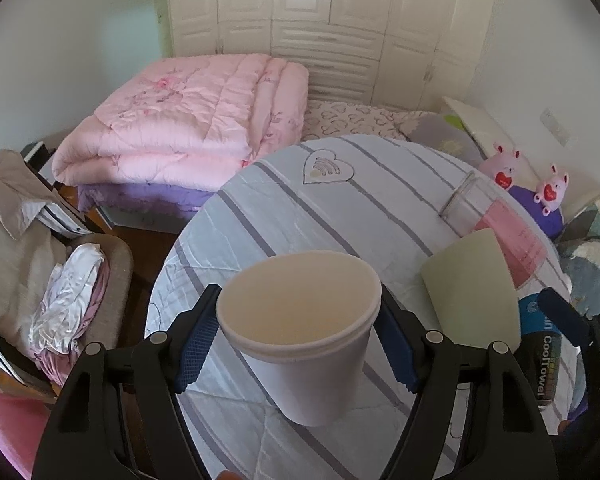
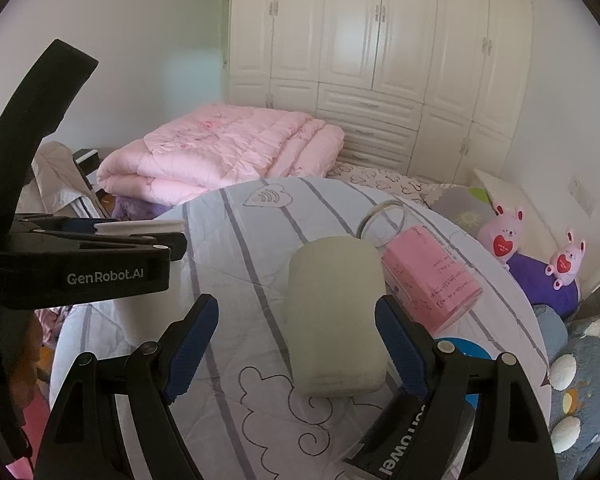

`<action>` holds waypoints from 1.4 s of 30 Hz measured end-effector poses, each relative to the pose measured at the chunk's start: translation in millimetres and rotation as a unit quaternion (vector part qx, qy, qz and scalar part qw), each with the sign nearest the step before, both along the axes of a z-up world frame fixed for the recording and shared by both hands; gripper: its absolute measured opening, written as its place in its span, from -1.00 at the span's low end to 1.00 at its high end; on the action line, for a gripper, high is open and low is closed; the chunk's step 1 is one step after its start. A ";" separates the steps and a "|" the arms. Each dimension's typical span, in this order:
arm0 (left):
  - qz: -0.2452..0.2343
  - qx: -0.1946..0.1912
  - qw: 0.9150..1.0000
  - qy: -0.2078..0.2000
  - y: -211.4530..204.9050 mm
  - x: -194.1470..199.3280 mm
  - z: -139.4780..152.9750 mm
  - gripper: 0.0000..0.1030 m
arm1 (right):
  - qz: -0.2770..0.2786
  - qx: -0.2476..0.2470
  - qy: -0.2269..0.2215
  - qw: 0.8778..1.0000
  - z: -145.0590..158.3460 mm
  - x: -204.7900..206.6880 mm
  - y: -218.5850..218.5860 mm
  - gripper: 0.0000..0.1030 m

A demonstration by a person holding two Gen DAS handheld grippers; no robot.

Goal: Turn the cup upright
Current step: 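Lift the white cup with the left gripper and rotate it mouth-up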

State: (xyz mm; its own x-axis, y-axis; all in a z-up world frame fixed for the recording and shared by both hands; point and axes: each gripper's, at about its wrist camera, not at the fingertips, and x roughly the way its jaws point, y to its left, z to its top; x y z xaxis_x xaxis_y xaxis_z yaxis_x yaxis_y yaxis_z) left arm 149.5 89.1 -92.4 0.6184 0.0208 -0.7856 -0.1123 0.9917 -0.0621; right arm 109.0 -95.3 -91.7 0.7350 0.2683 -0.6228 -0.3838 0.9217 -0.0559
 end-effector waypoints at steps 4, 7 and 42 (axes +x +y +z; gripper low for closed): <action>-0.001 0.000 1.000 -0.005 0.3 -6.2 2.7 0.46 | 0.009 -0.003 0.000 1.000 0.9 -2.6 3.5 0.59; -0.002 -0.002 1.000 -0.009 1.0 -11.3 3.4 0.46 | 0.015 -0.006 0.001 1.000 0.0 -5.9 6.5 0.59; -0.065 0.000 0.997 -0.049 -33.5 -74.2 -1.8 0.47 | 0.098 -0.014 0.015 0.995 -37.6 -51.8 17.0 0.60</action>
State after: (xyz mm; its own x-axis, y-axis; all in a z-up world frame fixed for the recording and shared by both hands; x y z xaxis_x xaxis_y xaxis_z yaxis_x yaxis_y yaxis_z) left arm 75.3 55.6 -94.3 0.6902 -0.0645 -0.7208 0.0245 0.9975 -0.0659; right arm 57.1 -78.3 -129.3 0.6518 0.3861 -0.6528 -0.5576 0.8274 -0.0674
